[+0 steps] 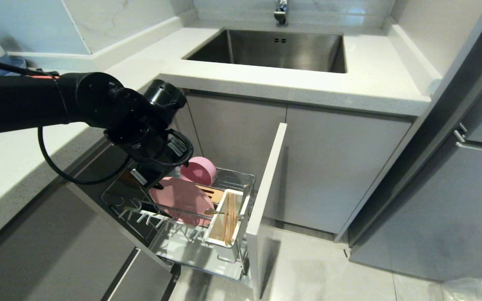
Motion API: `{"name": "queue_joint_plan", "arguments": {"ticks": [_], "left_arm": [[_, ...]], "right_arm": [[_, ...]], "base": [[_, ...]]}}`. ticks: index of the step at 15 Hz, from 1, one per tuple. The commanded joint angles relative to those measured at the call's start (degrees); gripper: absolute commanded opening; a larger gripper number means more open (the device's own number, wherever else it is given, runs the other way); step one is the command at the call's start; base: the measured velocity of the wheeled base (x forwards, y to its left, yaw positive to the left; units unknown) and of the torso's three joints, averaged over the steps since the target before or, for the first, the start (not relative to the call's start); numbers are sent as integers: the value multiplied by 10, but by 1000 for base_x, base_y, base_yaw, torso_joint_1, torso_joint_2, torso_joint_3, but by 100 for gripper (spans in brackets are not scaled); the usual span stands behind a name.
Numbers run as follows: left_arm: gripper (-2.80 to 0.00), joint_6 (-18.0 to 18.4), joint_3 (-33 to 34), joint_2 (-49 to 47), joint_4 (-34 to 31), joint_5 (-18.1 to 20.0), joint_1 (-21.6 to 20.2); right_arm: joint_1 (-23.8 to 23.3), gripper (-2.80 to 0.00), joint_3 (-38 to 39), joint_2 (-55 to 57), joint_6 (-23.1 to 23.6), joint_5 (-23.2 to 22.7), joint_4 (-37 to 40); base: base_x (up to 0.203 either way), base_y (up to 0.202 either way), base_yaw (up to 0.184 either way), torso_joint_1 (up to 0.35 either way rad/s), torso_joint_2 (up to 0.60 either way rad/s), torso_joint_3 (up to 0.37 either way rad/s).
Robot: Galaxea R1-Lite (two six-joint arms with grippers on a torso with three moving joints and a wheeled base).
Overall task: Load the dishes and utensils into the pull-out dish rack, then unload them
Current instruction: Take the plate out of the cupboard
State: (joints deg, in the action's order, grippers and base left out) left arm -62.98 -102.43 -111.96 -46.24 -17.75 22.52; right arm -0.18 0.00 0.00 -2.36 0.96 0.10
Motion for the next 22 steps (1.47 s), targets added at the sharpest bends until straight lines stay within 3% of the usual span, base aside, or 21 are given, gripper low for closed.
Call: {"name": "queue_joint_plan", "arguments": {"ticks": [1, 6, 13, 22], "left_arm": [[0, -4, 0, -14, -3, -1, 0], [0, -4, 1, -53, 8, 0, -2], [0, -3, 17, -92, 77, 1, -19], [0, -3, 17, -103, 84, 1, -22]], "right_arm": [[0, -280, 1, 0, 0, 0, 0], [0, -280, 1, 0, 0, 0, 0], [0, -280, 1, 0, 0, 0, 0], [0, -280, 1, 0, 0, 0, 0]], "base": [[0, 0, 0, 0, 0, 0], [0, 0, 0, 0, 0, 0], [0, 0, 0, 0, 0, 0], [0, 0, 0, 0, 0, 0]]}}
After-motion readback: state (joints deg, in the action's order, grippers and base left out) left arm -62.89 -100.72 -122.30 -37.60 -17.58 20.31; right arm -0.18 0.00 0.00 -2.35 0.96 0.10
